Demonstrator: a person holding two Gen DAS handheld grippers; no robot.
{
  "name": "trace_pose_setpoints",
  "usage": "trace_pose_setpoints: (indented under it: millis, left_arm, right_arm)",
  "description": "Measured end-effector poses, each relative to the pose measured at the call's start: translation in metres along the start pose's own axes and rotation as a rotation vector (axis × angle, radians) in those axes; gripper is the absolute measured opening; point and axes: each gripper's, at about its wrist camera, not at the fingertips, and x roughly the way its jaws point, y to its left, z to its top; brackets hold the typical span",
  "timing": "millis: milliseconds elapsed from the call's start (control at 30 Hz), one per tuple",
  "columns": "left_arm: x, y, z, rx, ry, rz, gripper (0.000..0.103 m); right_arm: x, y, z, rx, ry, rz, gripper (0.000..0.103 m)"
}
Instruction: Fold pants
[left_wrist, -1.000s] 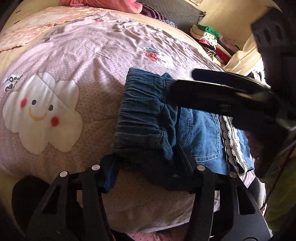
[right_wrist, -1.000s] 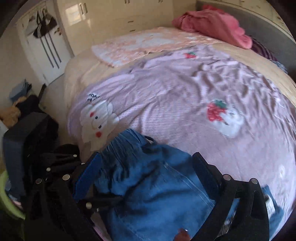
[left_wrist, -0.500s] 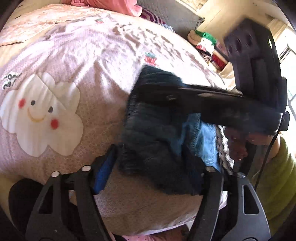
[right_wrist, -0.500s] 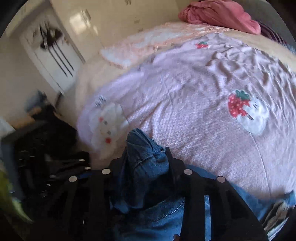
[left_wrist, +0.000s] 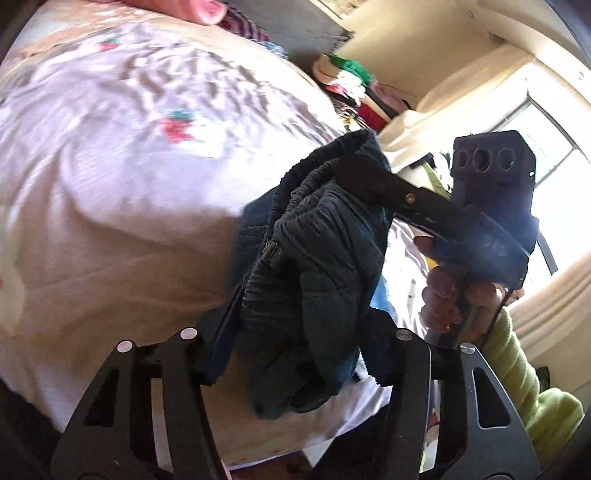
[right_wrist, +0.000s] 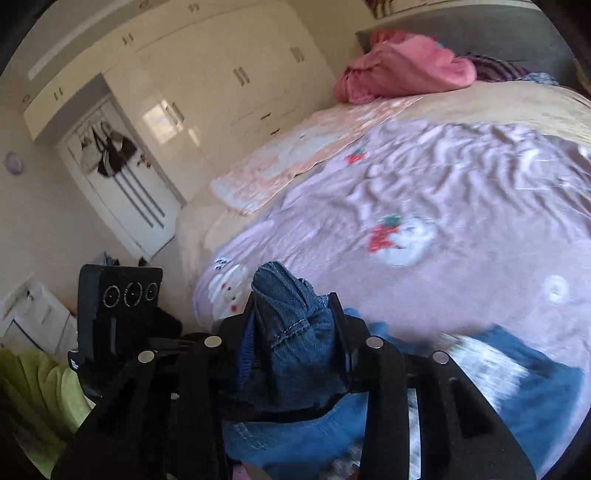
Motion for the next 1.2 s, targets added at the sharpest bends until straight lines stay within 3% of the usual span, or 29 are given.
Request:
trace_pose_setpoints:
  millis: [233, 533, 600, 667, 733, 1000, 1100, 1200]
  left_arm:
    - [0.04, -0.051, 0.002, 0.09, 0.049, 0.018, 0.049]
    - [0.073, -0.069, -0.003, 0.105, 0.072, 0.044, 0.051]
    - [0.077, -0.074, -0.003, 0.114, 0.068, 0.038, 0.062]
    - [0.078, -0.082, -0.007, 0.13, 0.064, 0.013, 0.067]
    - [0.082, -0.089, -0.012, 0.145, 0.076, -0.024, 0.067]
    - [0.108, -0.116, -0.046, 0.263, 0.207, -0.084, 0.069]
    - [0.101, -0.118, -0.051, 0.299, 0.208, -0.092, 0.07]
    - [0.081, -0.113, -0.043, 0.293, 0.153, -0.062, 0.071]
  right_arm:
    - [-0.056, -0.038, -0.026, 0.053, -0.078, -0.034, 0.034]
    - [-0.082, -0.066, -0.051, 0.118, -0.131, -0.037, 0.037]
    - [-0.086, -0.071, -0.056, 0.136, -0.137, -0.041, 0.041]
    - [-0.095, -0.08, -0.064, 0.173, -0.144, -0.052, 0.063]
    - [-0.107, -0.087, -0.073, 0.218, -0.166, -0.057, 0.07]
    - [-0.143, -0.088, -0.109, 0.288, -0.183, -0.223, 0.077]
    - [-0.146, -0.072, -0.113, 0.256, -0.169, -0.26, 0.078]
    - [-0.151, -0.059, -0.115, 0.241, -0.17, -0.264, 0.078]
